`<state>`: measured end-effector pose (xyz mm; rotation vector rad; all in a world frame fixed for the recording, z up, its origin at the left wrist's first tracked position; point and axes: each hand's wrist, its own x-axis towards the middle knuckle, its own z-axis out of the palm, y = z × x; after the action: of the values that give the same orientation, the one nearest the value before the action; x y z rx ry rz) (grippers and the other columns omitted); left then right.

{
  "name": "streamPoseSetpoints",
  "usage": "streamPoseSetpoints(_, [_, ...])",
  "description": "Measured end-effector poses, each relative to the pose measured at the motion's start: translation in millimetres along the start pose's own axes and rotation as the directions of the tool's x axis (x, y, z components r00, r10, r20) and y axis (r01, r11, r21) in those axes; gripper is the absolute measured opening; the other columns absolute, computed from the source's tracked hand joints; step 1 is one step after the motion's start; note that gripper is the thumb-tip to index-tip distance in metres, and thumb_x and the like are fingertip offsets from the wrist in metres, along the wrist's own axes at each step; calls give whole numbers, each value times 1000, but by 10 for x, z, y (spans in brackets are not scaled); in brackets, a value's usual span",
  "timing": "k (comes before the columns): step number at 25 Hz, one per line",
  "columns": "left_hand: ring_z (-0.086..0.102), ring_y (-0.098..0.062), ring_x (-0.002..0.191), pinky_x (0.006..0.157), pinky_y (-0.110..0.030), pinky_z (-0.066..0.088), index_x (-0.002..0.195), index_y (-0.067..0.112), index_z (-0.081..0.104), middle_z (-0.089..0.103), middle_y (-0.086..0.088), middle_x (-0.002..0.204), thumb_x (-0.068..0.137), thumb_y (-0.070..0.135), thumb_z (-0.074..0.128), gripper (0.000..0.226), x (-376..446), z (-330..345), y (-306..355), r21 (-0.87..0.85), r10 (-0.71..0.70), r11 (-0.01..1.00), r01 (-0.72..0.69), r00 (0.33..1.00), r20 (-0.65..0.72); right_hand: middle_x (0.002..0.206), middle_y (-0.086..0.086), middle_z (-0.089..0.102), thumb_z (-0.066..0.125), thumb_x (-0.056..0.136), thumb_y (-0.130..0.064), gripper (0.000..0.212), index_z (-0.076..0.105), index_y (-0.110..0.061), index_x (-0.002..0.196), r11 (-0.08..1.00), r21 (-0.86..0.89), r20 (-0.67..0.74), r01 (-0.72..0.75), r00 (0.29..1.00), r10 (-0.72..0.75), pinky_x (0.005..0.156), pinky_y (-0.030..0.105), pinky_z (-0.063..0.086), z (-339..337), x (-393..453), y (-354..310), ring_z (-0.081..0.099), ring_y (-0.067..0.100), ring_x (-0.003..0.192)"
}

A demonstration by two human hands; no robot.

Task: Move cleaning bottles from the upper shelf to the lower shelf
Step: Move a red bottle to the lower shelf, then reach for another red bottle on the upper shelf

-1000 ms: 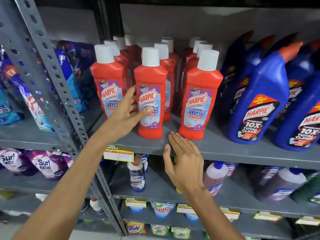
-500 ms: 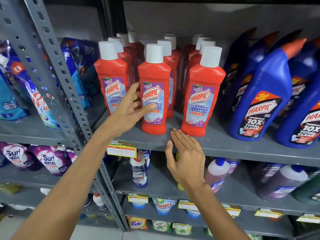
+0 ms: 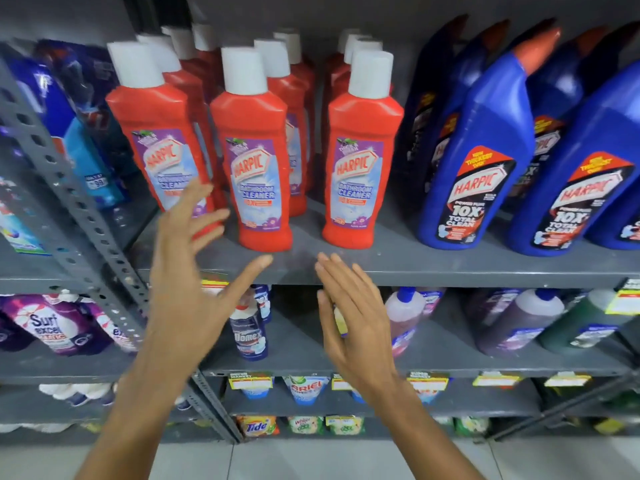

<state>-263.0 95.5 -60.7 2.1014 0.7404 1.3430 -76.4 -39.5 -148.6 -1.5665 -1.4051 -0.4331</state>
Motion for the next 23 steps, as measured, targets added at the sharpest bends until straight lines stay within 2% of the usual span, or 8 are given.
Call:
streamPoseSetpoints(2, [74, -2, 103, 106, -29, 45, 119, 20, 67, 66, -7, 119, 59, 48, 102, 75, -545, 241, 81, -98, -213, 974, 204, 972, -95, 162, -2, 57, 63, 105, -7, 46, 60, -13, 150, 999, 31, -17, -16, 1000, 17, 126, 43, 41, -220, -448, 203, 52, 22, 152])
streamPoseSetpoints(3, [75, 0, 92, 102, -25, 45, 103, 19, 69, 66, -7, 107, 52, 52, 103, 70, -822, 435, 166, -174, -343, 925, 337, 939, -1, 161, -3, 58, 64, 104, -7, 46, 61, -13, 149, 998, 19, -9, -68, 998, 68, 124, 43, 42, -354, -693, 354, 54, 22, 151])
streamPoseSetpoints(8, [74, -16, 103, 85, -29, 64, 118, 27, 69, 74, 1, 112, 82, 26, 92, 43, -1736, 1486, 278, -131, -426, 857, 498, 829, 363, 161, -7, 55, 56, 105, -27, 47, 60, -14, 150, 903, -149, 136, -402, 897, 421, 124, 47, 43, -916, -1523, 1212, 52, 11, 151])
streamPoseSetpoints(11, [69, 3, 112, 97, -23, 58, 124, 29, 64, 74, 11, 119, 82, 19, 91, 51, -1755, 2258, 167, -120, -564, 745, 656, 716, 412, 163, -6, 52, 57, 105, -31, 53, 54, -13, 155, 819, -242, 203, -520, 799, 566, 122, 53, 44, -1130, -1753, 1733, 51, 20, 152])
streamPoseSetpoints(14, [67, 22, 99, 80, -6, 56, 111, 32, 60, 73, 37, 104, 81, 9, 91, 48, -1698, 2909, 82, -130, -624, 683, 718, 667, 407, 165, -1, 48, 53, 106, -38, 61, 47, -10, 159, 767, -285, 276, -575, 717, 640, 125, 51, 42, -1255, -1887, 2212, 48, 26, 154])
streamPoseSetpoints(16, [70, 16, 96, 76, -17, 63, 111, 27, 61, 75, 36, 103, 78, 7, 94, 51, -1652, 3187, -50, -101, -643, 696, 711, 680, 353, 166, 10, 49, 51, 107, -39, 63, 45, -5, 159, 758, -317, 337, -570, 679, 652, 127, 47, 39, -1286, -1959, 2505, 49, 32, 153])
streamPoseSetpoints(19, [75, -9, 107, 100, -39, 62, 125, 20, 59, 78, 15, 114, 69, 18, 98, 68, -1584, 3421, -177, -116, -687, 668, 735, 668, 285, 171, 14, 41, 55, 111, -30, 61, 38, -4, 163, 766, -365, 450, -529, 620, 643, 133, 47, 30, -1256, -2027, 2897, 40, 33, 159])
streamPoseSetpoints(23, [72, -32, 117, 102, -47, 59, 137, 14, 61, 76, -3, 122, 56, 42, 95, 92, -1537, 3524, -315, -97, -703, 673, 734, 674, 224, 179, 9, 17, 41, 115, -32, 62, 20, -7, 168, 789, -410, 558, -457, 559, 614, 138, 33, 4, -1162, -2157, 3189, 18, 26, 168])
